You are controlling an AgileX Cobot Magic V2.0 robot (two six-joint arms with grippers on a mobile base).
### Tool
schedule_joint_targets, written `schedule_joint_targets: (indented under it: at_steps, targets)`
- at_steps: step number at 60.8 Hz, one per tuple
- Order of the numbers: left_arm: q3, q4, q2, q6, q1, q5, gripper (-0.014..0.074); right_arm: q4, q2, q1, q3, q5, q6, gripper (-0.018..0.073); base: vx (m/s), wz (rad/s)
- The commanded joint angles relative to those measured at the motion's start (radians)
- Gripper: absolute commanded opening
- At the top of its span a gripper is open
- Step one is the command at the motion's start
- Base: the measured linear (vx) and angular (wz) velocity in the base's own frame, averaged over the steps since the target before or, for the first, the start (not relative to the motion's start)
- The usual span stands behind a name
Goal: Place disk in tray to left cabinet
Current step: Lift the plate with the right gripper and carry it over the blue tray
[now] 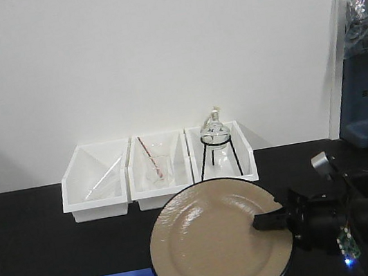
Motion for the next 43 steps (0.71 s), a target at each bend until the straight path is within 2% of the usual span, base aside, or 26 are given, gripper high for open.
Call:
schedule_joint_targets:
  at_steps: [1,13,25,34,43]
  targets:
    - [0.019,-0.004,-0.006,-0.006,0.0,-0.078,-0.0006,0.127,-0.063,0.048,-0.069,0.066,-0.007,-0.0006,0.0,0.0]
    - [0.019,-0.004,-0.006,-0.006,0.0,-0.078,-0.0006,0.127,-0.046,0.251,-0.152,-0.112,-0.004,-0.0006,0.0,0.0]
    - [0.019,-0.004,-0.006,-0.006,0.0,-0.078,-0.0006,0.127,0.052,0.442,-0.257,-0.242,0.055,-0.0006,0.0,0.0]
    - [0.019,-0.004,-0.006,-0.006,0.0,-0.078,-0.0006,0.127,0.154,0.529,-0.337,-0.269,0.054,-0.0006,0.0,0.0]
    - [0.019,-0.004,-0.006,-0.006,0.0,-0.078,-0.0006,0.127,0.237,0.565,-0.362,-0.312,0.04,-0.0002,0.0,0.0]
